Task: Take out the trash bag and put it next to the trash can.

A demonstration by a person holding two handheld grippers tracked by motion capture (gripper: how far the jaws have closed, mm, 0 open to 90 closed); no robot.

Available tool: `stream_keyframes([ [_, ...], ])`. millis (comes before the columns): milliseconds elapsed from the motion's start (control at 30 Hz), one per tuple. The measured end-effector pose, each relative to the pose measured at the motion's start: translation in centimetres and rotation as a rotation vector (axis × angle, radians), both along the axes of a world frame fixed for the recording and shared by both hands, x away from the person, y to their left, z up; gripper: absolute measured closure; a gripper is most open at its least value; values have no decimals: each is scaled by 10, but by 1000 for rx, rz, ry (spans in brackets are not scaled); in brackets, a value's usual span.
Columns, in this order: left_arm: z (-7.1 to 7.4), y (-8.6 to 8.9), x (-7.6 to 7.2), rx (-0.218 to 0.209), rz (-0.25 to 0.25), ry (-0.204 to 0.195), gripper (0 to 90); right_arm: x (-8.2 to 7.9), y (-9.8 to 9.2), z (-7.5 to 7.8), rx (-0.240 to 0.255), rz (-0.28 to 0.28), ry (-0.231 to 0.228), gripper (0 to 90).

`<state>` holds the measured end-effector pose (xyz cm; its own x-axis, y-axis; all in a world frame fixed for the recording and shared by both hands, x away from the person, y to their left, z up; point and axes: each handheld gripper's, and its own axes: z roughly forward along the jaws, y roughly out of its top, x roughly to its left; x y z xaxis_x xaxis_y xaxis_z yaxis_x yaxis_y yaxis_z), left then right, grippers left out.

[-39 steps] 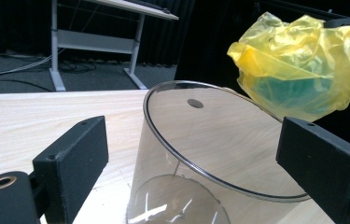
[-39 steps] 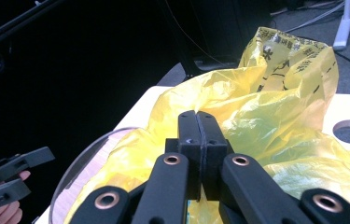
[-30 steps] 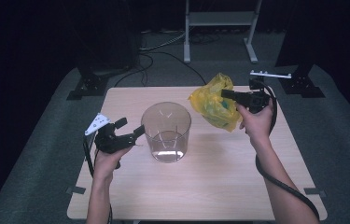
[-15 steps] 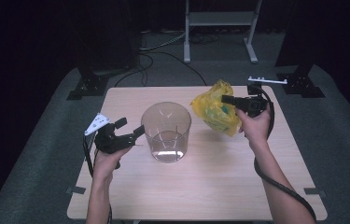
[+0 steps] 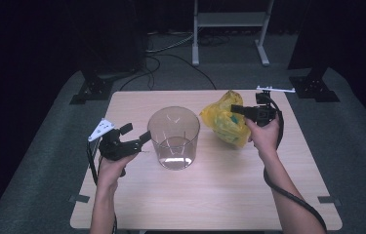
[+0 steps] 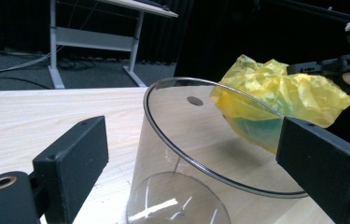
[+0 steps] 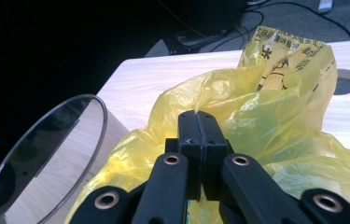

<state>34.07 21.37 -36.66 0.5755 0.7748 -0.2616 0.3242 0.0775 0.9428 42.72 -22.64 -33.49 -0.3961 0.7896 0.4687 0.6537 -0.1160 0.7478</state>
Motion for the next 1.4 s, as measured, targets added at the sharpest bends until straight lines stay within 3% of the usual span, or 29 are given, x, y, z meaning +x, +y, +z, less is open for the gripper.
stream_keyframes([
  [300,0,1,0,-1,1,0,80,4,2,-14,-11,-8,16,900],
  [767,0,1,0,-4,2,2,81,5,10,-32,-70,4,6,900],
  [1400,-1,2,0,-3,7,8,80,4,25,-65,-62,78,52,850],
])
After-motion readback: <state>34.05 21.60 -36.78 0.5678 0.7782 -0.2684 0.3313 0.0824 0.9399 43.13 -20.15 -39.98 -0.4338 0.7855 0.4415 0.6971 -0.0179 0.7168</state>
